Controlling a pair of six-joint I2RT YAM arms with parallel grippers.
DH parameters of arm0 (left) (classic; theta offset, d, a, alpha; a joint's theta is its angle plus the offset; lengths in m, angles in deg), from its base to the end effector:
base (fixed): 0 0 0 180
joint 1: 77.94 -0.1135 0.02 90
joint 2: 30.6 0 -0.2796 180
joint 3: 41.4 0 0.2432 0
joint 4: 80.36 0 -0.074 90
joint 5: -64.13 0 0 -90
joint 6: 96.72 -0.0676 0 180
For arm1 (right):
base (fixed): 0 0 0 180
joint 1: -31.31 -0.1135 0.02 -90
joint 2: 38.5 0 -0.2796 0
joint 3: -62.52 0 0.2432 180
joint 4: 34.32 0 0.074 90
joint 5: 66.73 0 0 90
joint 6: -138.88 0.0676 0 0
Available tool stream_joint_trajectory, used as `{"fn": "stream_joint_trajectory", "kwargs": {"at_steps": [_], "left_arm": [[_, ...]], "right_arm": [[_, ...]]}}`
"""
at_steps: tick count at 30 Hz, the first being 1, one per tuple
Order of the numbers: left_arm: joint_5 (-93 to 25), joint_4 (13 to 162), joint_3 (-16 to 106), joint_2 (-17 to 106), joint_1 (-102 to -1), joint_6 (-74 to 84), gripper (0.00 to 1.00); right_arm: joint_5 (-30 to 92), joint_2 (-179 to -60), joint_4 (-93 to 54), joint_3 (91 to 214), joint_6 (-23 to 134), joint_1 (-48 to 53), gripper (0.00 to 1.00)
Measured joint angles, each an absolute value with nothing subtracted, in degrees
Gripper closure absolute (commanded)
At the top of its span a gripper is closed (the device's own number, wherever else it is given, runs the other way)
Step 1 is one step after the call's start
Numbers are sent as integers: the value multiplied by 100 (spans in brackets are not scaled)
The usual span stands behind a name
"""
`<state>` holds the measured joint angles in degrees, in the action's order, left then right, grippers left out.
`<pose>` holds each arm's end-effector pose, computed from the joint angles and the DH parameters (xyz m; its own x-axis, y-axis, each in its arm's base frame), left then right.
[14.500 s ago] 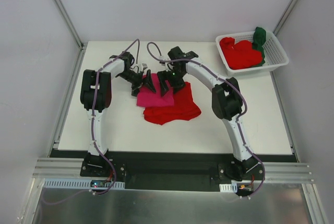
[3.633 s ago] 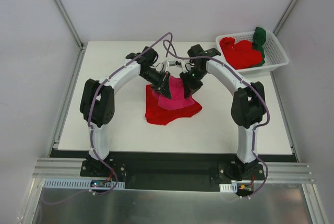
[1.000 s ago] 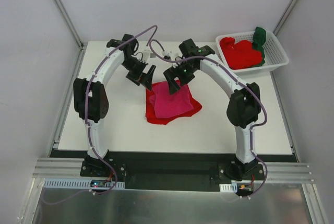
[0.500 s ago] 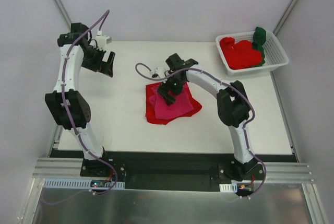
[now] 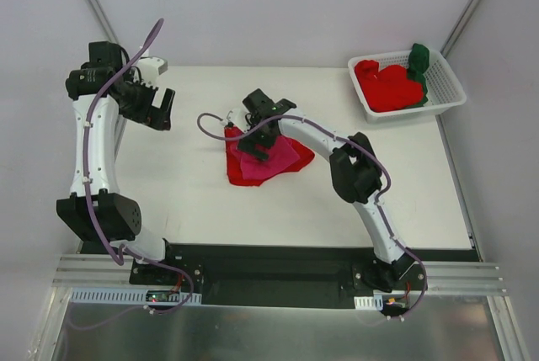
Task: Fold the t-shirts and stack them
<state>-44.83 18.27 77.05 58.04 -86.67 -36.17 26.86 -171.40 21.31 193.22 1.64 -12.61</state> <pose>0.3099 0.0254 0.4059 -0.6466 0.3712 -0.6665 0.4295 0.8991 0.0841 0.3779 0.3698 0.1892 0.1120 -0.9095 -0.4004 -0.9340 0.0413 -0.3549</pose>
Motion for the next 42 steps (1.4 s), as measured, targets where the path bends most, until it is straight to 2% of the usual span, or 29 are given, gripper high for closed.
{"fn": "stream_joint_trajectory", "kwargs": {"at_steps": [11, 13, 21, 31, 42], "left_arm": [[-4489, 1753, 7621, 5782, -8669, -3617, 1], [-4511, 1755, 7582, 5763, -8671, -3617, 1], [-4682, 1735, 7200, 5566, -8704, -3632, 1], [-4852, 1738, 6900, 5433, -8704, -3645, 1], [-4865, 1738, 6852, 5291, -8743, -3656, 1]], "right_arm": [[2063, -16548, 2233, 18826, -88, -1097, 0], [2037, -16510, 2472, 18977, -31, -1075, 3], [1906, -16456, 2992, 19704, 271, -1073, 3], [1584, -16486, 3116, 19606, 386, -1049, 4], [1097, -17122, 2891, 19602, 109, -848, 3]]}}
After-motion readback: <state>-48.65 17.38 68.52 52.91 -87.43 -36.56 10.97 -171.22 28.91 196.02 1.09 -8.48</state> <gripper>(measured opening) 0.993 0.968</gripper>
